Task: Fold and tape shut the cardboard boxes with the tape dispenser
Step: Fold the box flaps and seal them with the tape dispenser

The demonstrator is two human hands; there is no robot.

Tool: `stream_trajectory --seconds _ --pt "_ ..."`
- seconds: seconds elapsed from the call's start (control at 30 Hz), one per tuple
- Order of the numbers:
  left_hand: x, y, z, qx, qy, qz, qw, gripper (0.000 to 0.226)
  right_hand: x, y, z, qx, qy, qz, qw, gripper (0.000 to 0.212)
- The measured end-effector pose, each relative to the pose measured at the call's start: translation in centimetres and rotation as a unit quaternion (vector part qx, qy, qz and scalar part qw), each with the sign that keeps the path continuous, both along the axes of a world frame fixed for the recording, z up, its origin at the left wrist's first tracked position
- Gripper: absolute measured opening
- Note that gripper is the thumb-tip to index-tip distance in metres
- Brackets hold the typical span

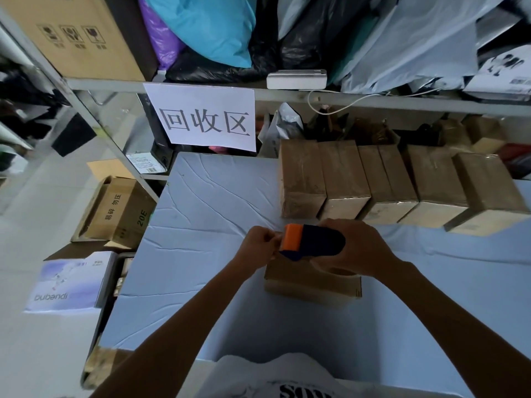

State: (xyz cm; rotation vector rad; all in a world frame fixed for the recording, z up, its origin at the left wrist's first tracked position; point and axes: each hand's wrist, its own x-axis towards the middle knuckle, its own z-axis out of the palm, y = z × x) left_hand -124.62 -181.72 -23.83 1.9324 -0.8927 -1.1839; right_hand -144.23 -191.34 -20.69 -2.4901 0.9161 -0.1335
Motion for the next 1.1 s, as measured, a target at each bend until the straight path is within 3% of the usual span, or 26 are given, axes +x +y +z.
stream_trajectory --seconds 0.17,0.27,0.37,0.43,0.63,1.1 --pt "-0.1 0.3 -0.7 0.015 -0.092 -0.014 0.996 0.03 0.3 1.0 0.5 0.001 0.012 0.019 1.0 0.061" --pt "2.5 1.1 -1.3 0.033 -0.125 0.025 0.991 0.03 -0.6 1.2 0.8 -0.024 0.034 0.019 0.999 0.064" --pt "5.0 1.9 -1.4 0.012 -0.051 0.077 0.996 0.033 -1.7 0.5 1.5 -0.063 0.091 0.021 0.994 0.066" --pt "4.8 2.1 -1.4 0.004 -0.021 0.056 0.998 0.028 -1.6 0.5 1.8 -0.078 0.116 0.03 0.99 0.065" --pt "5.3 3.9 -2.6 0.017 0.07 0.06 0.996 0.021 -2.1 1.2 1.4 -0.069 0.119 0.012 0.99 0.067" --pt "5.1 3.6 -4.3 0.027 0.027 0.021 0.999 0.008 -2.2 1.3 1.4 -0.07 0.129 0.002 0.989 0.072"
